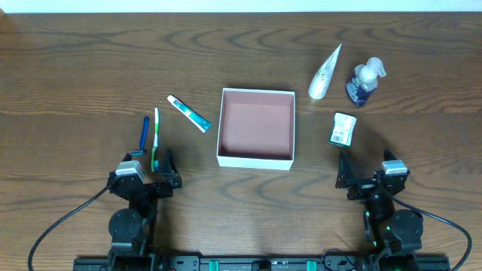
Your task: Pack container
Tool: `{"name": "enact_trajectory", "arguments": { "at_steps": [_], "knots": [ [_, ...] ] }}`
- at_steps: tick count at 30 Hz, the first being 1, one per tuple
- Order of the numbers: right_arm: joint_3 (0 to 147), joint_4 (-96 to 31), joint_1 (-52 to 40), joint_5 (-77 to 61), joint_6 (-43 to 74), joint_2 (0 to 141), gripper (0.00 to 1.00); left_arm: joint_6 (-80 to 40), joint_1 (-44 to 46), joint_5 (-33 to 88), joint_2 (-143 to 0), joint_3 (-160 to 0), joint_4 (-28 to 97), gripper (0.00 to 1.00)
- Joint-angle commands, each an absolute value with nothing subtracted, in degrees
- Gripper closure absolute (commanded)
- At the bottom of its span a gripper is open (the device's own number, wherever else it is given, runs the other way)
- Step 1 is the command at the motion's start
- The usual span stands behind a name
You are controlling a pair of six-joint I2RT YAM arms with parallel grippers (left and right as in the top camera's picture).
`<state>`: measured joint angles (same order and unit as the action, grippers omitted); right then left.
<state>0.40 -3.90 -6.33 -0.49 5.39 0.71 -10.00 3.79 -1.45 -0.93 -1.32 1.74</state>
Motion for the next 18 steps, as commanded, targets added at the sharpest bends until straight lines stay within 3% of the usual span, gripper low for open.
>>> {"name": "enact_trajectory", "arguments": {
  "at_steps": [1,9,15,18],
  "knots": [
    [0.3,-4.1,-6.0,-0.9,4.6,0.4,0.01,-8.8,3.7,-1.9,-1.0,-0.2,4.1,0.02],
    [0.3,-1.4,-6.0,-0.6,4.6,0.4,0.01,-8.8,3.7,-1.9,-1.0,-0.2,4.1,0.02],
    [1.0,2.1,-6.0,-13.1,8.4,0.4,0.01,-8.8,3.7,-1.9,-1.0,-0.2,4.1,0.02],
    [4.1,0.0,-6.0,-13.1,10.3,2.4,0.01,-8.8,3.7,-1.9,-1.0,-0.2,4.1,0.02]
  ]
}}
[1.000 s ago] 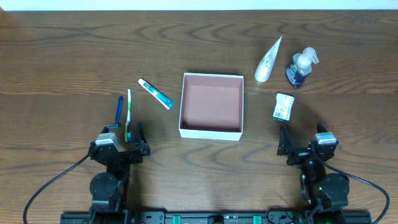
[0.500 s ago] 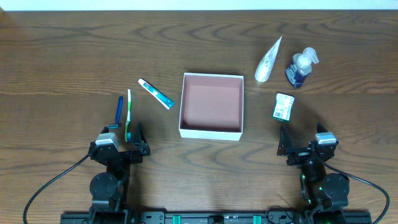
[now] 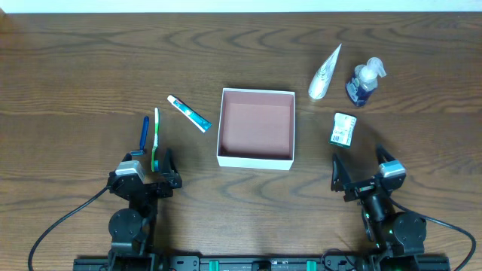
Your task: Pack container
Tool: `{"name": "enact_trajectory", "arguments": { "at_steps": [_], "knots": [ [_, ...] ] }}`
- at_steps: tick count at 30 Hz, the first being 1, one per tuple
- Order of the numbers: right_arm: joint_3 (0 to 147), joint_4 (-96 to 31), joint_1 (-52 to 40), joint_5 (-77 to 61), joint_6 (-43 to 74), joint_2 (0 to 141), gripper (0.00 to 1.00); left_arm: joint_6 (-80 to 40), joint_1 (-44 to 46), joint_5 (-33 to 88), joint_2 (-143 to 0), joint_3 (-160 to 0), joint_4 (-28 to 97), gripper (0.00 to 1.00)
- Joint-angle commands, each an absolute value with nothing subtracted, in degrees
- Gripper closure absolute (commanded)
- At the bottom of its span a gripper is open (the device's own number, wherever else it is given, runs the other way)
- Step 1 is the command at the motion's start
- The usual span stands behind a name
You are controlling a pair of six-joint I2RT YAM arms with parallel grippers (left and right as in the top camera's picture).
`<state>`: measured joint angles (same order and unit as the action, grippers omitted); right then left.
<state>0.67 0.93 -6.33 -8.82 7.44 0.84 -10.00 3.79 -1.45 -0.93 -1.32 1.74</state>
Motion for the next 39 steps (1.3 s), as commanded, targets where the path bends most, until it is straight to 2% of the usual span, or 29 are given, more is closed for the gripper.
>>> {"name": "enact_trajectory", "arguments": {
  "at_steps": [1,5,11,15,19,25,27,29,32,39],
  "knots": [
    [5.9,-0.6,-6.0,-13.1,10.3,3.9,0.01,-8.8,3.7,-1.9,-1.0,-0.2,4.1,0.02],
    [17.5,-5.4,-6.0,-11.4,9.3,15.2,0.01,-8.8,3.7,-1.9,-1.0,-0.2,4.1,0.02],
    [45.4,-21.3,-6.1,-12.3,7.3,42.2,0.01,-8.8,3.7,-1.9,-1.0,-0.2,4.1,0.02],
    [65.9,-33.8,-6.5,-18.8,3.7,59.4,0.01,-8.8,3.7,-1.9,-1.0,-0.2,4.1,0.02],
    [80.1,-36.8,-7.2,-27.3,3.8,71.9,0.01,-8.8,3.7,-1.9,-1.0,-0.2,4.1,0.02],
    [83.9,-29.6,-7.2,-30.9,8.2,81.0,0.01,-8.8,3.7,-1.9,-1.0,-0.2,4.1,0.02],
    [83.9,-30.2,-7.2,-26.2,11.3,82.9,0.01,-8.8,3.7,-1.9,-1.0,-0.2,4.1,0.02],
    [83.9,-32.2,-7.5,-19.0,15.3,84.7,0.08,-8.8,3.7,-1.9,-1.0,-0.2,4.1,0.02],
    [83.9,-35.5,-8.8,-9.3,19.3,86.9,0.12,-8.8,3.7,-1.9,-1.0,-0.2,4.1,0.02],
    [83.8,-38.5,-13.7,6.7,24.7,89.9,0.14,-8.8,3.7,-1.9,-1.0,-0.2,4.1,0.02]
  ]
}}
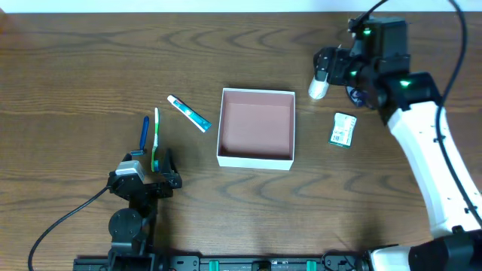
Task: Pack container
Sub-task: 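Reach right gripper to the white lotion tube and grasp it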
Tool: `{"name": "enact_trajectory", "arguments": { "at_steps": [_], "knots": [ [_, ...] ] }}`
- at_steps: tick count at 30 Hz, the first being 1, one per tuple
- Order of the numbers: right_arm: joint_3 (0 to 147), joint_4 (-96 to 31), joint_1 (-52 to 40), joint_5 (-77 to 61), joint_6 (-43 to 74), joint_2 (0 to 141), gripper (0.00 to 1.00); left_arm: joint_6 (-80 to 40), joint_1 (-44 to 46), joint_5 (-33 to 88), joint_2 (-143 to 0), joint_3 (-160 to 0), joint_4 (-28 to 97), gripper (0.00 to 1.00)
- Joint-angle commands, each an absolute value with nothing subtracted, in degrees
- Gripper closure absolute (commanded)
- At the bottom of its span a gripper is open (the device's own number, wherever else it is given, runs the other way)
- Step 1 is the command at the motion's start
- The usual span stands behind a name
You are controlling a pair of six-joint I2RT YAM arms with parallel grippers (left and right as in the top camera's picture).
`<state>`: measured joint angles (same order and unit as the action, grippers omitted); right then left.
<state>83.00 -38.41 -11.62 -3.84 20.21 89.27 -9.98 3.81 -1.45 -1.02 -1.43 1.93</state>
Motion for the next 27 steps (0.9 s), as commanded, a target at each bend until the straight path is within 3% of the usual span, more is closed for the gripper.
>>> {"name": "enact_trajectory", "arguments": {
  "at_steps": [1,15,23,25,27],
  "knots": [
    [83.8,-38.5,-14.2,8.4,25.6,90.2,0.15,-8.8,3.7,-1.9,-1.0,-0.2,4.1,0.02],
    [83.8,-34.2,-15.4,13.5,31.7,98.0,0.31,-8.8,3.7,-1.9,-1.0,-0.2,4.1,0.02],
    [83.8,-33.4,-15.4,14.6,31.7,100.2,0.53,-8.8,3.7,-1.9,-1.0,-0.2,4.1,0.02],
    [83.8,-33.2,-15.4,15.2,31.7,100.2,0.63,-8.8,3.7,-1.9,-1.0,-0.2,4.1,0.02],
    [83.8,-33.0,-15.4,15.2,31.6,100.2,0.8,-8.8,3.7,-1.9,-1.0,-0.2,4.1,0.02]
  ]
}}
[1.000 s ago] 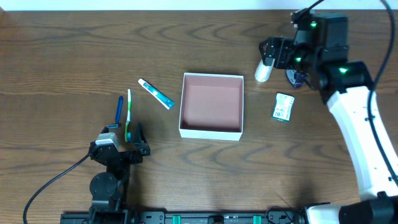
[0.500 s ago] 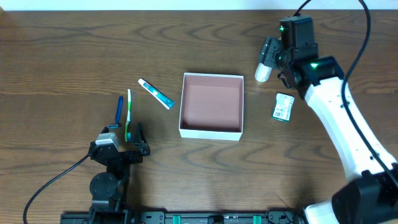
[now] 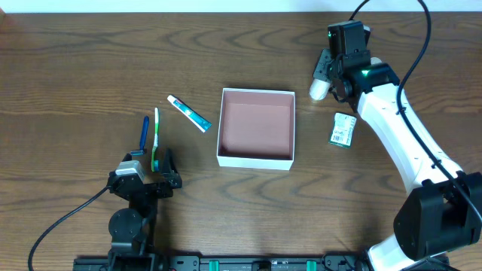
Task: Pack container
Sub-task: 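Reach right gripper to the white lotion tube and grasp it, then carry the lotion tube with right gripper over the box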
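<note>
An open white box [image 3: 256, 156] with a brownish floor stands mid-table. My right gripper [image 3: 327, 74] reaches over the white squeeze tube [image 3: 317, 91]; it looks open, its fingers either side of the tube's upper part, and only the tube's lower end shows. The right arm covers the blue pump bottle. A small green packet [image 3: 343, 129] lies right of the box. Left of the box lie a small toothpaste tube [image 3: 188, 113], a green toothbrush [image 3: 156, 137] and a blue razor [image 3: 144, 134]. My left gripper [image 3: 147, 167] rests folded near the front edge, apparently open and holding nothing.
The right arm's white forearm [image 3: 399, 135] stretches from the front right corner diagonally toward the back right. Cables trail from both arm bases along the front edge. The table's back edge lies just beyond the tube.
My right gripper has shifted a little down and left, from just above the tube's tip to over its upper part. The arm now hides the pump bottle. Nothing else moved.
Both arms sat folded at the front edge, all items lying untouched around the empty box. The right arm then stirred at its base, later stood stretched out to the back right above the tube and bottle, and now hangs over the tube.
</note>
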Tool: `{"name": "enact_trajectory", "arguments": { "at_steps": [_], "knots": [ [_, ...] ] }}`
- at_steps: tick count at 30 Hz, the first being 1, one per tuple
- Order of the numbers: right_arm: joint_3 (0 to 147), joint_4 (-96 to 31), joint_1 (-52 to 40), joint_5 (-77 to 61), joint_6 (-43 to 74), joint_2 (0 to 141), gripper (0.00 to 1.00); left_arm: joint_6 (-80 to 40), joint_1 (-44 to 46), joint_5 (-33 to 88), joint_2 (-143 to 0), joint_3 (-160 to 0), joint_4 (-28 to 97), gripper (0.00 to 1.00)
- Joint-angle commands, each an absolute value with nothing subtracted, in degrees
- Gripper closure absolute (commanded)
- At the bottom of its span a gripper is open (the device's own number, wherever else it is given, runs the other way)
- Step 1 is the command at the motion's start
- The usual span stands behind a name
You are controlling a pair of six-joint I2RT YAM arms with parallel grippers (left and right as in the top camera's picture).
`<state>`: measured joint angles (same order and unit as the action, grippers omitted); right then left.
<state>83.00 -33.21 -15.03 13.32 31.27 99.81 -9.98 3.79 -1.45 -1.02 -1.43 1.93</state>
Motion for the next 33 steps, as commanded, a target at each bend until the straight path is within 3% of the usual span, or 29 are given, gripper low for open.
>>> {"name": "enact_trajectory", "arguments": {
  "at_steps": [1,3,14,33],
  "knots": [
    [83.8,-32.9,-15.4,15.2,31.6,100.2,0.9,-8.8,3.7,-1.9,-1.0,-0.2,4.1,0.02],
    [83.8,-32.6,-15.3,15.2,31.1,100.2,0.99,-8.8,3.7,-1.9,-1.0,-0.2,4.1,0.02],
    [83.9,-32.6,-15.3,15.2,23.3,97.2,0.99,-8.8,3.7,-1.9,-1.0,-0.2,4.1,0.02],
    [83.9,-41.6,-19.7,9.2,20.8,74.8,0.99,-8.8,3.7,-1.9,-1.0,-0.2,4.1,0.02]
  ]
}}
